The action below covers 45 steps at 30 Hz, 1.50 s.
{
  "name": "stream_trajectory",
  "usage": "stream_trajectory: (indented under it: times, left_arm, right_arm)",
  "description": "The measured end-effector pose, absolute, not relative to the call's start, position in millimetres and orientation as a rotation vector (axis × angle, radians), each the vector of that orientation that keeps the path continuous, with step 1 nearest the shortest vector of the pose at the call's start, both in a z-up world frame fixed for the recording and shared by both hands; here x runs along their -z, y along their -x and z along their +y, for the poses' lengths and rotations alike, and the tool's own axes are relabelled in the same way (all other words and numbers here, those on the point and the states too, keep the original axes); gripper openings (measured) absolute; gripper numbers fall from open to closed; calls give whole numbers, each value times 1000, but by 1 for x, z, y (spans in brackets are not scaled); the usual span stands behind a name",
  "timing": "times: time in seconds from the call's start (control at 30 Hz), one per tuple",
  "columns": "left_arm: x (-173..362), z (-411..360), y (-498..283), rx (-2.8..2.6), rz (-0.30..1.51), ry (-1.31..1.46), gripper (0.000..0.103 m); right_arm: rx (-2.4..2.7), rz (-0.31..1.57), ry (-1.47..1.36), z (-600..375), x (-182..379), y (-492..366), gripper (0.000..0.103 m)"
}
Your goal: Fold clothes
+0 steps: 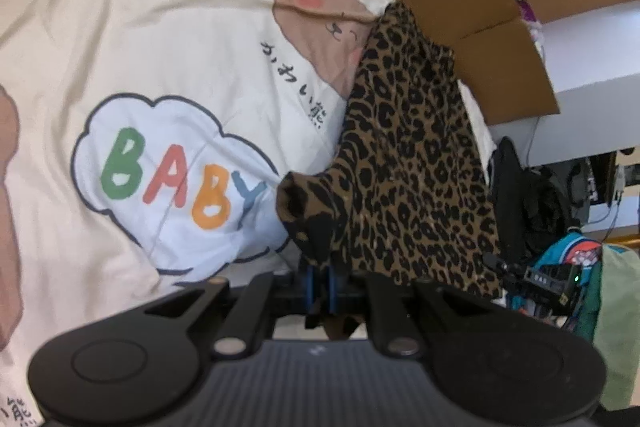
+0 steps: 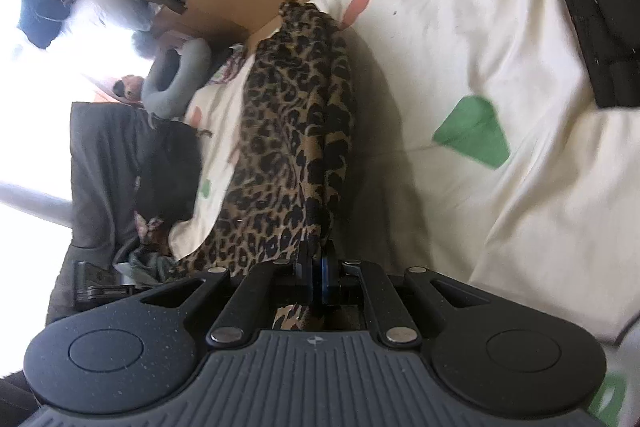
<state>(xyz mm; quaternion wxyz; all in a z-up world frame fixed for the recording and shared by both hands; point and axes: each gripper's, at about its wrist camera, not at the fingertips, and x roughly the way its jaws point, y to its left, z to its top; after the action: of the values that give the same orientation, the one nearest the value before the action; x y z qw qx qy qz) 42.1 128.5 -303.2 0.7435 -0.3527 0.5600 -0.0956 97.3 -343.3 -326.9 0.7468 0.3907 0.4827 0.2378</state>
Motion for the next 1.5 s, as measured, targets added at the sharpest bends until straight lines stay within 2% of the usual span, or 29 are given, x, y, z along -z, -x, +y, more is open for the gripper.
stream_trajectory:
  times: [0.2, 0.57, 0.83, 0.87, 0.93, 1.0, 1.1, 1.4, 1.43, 1.47, 1.5]
  left_arm:
    - [299, 136, -29, 218, 1243, 790, 7]
    - [338, 120, -12, 212, 1338, 685, 7]
    - [344, 122, -18, 229, 1338, 676, 9]
    - [344, 122, -18, 232, 1339, 676, 9]
    - [345, 121, -19, 238, 1341, 673, 14]
    - [346, 121, -21, 237, 1340, 672, 24]
    - [349, 123, -25, 236, 1334, 676, 29]
    - [367, 124, -32, 259, 1327, 726, 28]
    - [367, 125, -32, 263, 1326, 729, 25]
    - [367, 125, -31, 266, 1324, 734, 15]
    - [368, 125, -30, 271, 1324, 741, 10]
  right_arm:
    - [-543, 1086, -869, -338, 314, -76, 1]
    - [-460, 1169, -772, -331, 350, -57, 3]
    - [-455, 1196, -773, -330, 362, -61, 12]
    - [-460, 1201, -768, -330, 362, -60, 20]
    - [-470, 1210, -764, -330, 363, -59, 24]
    - [-478, 1216, -767, -330, 365, -59, 25]
    - [-480, 1226, -772, -330, 368, -60, 25]
    - [-482, 1243, -799, -328, 375, -64, 24]
    - [-485, 1245, -800, -328, 375, -64, 24]
    - [-487, 1246, -802, -327, 375, -65, 23]
    - [-497, 1250, -812, -327, 375, -65, 23]
